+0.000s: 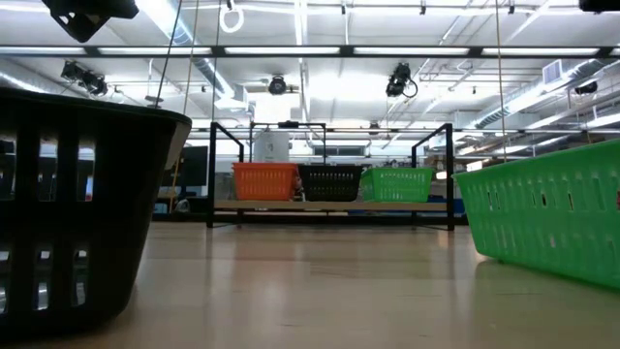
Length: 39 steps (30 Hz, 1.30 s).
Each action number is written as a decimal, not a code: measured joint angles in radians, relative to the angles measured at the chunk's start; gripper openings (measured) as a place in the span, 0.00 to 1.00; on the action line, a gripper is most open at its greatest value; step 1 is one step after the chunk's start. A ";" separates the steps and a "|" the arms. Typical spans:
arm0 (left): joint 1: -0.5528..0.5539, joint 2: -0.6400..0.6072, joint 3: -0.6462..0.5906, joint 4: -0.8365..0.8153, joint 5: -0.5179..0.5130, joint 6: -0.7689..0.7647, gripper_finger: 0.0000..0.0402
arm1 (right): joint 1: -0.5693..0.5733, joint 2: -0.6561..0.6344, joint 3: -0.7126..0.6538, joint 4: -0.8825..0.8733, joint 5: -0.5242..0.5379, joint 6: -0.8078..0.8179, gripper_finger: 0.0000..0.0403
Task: Stack baskets on shelf by color
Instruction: Stack the right green bin on top of the other green bin on the shelf
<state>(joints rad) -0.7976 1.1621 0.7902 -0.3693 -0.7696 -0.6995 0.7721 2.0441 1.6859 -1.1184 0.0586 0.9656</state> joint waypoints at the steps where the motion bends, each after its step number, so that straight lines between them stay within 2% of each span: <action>1: -0.003 0.010 0.000 0.001 0.000 -0.002 0.11 | 0.003 0.000 0.000 0.000 0.001 0.000 0.54; 7: -0.004 0.037 0.000 0.003 -0.011 -0.015 0.09 | 0.006 0.000 -0.029 0.033 0.000 0.000 0.53; 12: -0.011 0.037 0.000 0.005 -0.059 -0.037 0.10 | 0.006 0.000 -0.115 0.079 -0.017 -0.004 0.53; 19: -0.031 0.037 0.000 0.004 -0.136 -0.041 0.09 | 0.006 0.000 -0.180 0.101 0.028 -0.032 0.52; 23: -0.031 0.037 0.000 0.005 -0.139 -0.041 0.09 | -0.006 0.000 -0.207 0.117 0.039 -0.101 0.41; 30: -0.033 0.037 0.000 0.005 -0.139 -0.047 0.09 | -0.073 0.000 -0.218 0.171 0.054 -0.188 0.06; 31: -0.037 0.037 0.000 0.005 -0.139 -0.049 0.09 | -0.087 0.000 -0.218 0.167 0.055 -0.207 0.03; 39: -0.079 0.037 0.000 0.005 -0.159 -0.049 0.09 | -0.213 -0.014 -0.178 0.046 0.159 -0.349 0.01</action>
<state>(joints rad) -0.8766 1.1988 0.7902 -0.3645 -0.9288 -0.7483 0.5589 2.0302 1.5083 -1.0721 0.2174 0.6171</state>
